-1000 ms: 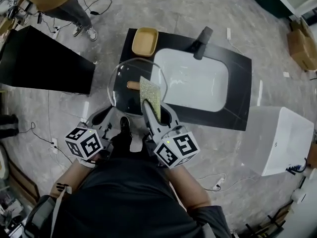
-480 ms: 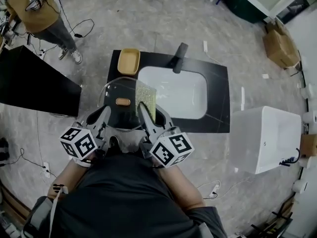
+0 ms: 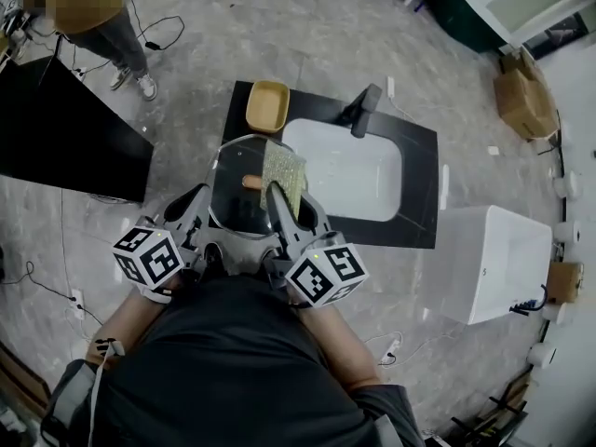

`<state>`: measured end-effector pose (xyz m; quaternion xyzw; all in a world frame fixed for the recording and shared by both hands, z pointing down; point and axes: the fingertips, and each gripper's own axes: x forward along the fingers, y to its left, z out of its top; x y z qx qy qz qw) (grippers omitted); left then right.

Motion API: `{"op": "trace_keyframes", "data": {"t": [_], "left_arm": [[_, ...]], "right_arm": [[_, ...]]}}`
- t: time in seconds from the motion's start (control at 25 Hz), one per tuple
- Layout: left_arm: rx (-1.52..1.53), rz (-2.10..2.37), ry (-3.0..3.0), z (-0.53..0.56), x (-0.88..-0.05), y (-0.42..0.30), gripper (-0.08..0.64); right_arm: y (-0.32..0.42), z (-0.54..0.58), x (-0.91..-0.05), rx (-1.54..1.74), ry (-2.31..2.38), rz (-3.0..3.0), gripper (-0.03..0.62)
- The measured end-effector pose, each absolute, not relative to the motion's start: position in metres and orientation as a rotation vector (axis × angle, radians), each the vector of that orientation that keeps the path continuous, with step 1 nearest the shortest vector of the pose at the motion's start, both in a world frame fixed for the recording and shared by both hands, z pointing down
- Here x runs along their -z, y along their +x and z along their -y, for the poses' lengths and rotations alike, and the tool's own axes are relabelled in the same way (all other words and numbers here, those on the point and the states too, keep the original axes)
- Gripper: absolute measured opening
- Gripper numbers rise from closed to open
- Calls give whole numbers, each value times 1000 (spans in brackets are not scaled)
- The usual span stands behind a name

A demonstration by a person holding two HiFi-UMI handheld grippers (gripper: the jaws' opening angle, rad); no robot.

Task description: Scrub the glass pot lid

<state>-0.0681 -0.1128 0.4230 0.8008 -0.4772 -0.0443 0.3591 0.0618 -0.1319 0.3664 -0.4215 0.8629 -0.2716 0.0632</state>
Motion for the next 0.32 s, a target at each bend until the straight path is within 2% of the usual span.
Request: {"op": "trace_keyframes", "data": {"t": [0.32], "left_arm": [[124, 1193, 2060, 118, -427, -87, 2]], "right_arm": [[44, 132, -372, 826, -1308, -2586, 55]]}}
